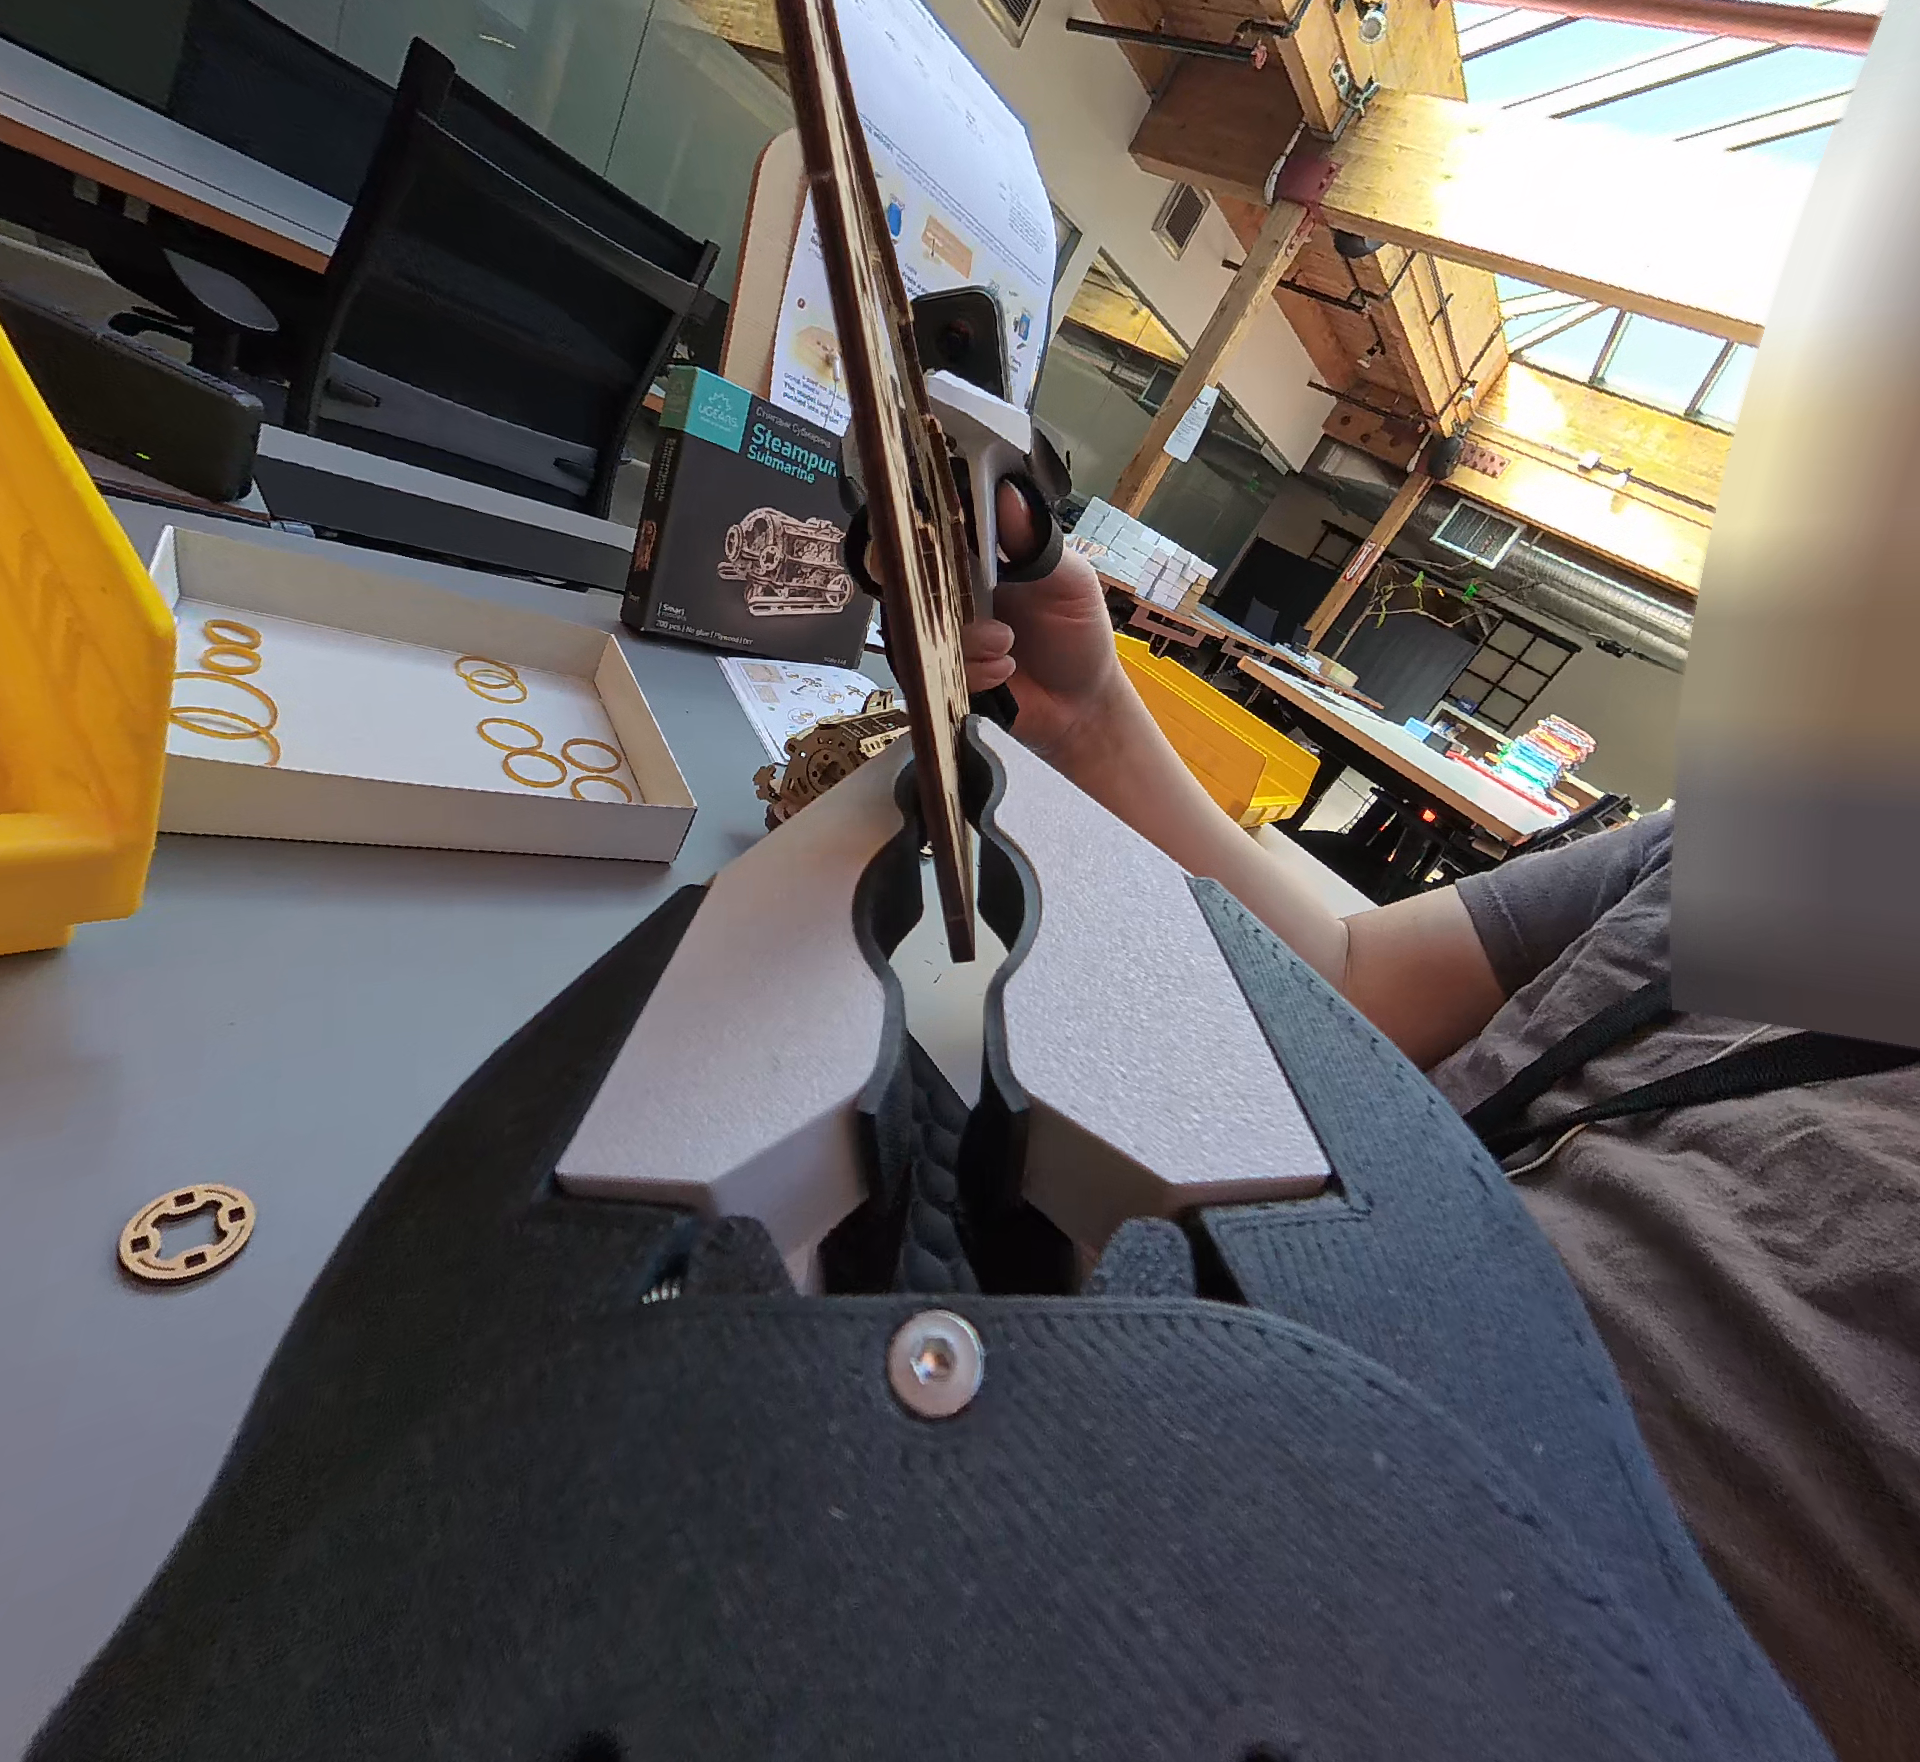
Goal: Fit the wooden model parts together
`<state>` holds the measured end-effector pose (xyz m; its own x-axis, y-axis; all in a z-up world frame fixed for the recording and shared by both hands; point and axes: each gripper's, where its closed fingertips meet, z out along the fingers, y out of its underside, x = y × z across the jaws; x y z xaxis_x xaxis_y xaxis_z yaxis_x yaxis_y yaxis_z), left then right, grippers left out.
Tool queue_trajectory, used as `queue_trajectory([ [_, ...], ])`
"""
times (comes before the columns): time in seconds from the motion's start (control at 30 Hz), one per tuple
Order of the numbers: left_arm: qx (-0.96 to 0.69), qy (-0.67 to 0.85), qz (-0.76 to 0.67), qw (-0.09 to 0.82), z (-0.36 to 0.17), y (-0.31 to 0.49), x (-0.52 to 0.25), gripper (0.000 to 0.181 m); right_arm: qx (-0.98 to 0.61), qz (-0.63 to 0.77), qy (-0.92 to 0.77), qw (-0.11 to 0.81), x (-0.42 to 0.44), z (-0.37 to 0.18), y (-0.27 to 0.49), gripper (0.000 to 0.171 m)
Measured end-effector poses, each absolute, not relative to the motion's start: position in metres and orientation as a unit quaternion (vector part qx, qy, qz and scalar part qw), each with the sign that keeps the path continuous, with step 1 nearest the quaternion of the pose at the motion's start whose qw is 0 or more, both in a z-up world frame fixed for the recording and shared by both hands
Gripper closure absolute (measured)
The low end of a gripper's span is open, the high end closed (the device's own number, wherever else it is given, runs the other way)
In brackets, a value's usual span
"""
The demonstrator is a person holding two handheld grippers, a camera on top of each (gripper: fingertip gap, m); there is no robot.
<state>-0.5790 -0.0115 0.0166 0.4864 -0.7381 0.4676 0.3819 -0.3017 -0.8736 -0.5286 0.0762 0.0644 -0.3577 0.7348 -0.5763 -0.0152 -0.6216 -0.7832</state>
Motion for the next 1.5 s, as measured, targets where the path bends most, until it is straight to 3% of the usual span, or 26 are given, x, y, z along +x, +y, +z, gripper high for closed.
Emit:
queue_trajectory([
  [0.67,-0.638,0.16,-0.476,0.583,0.022,-0.022,-0.574,0.18,-0.463,0.79,-0.346,0.205,-0.526,0.078,0.06,0.162],
  [1.5,-0.637,0.133,-0.471,0.595,0.031,-0.021,-0.581,0.18,-0.471,0.771,-0.357,0.236,-0.517,0.079,0.068,0.16],
])
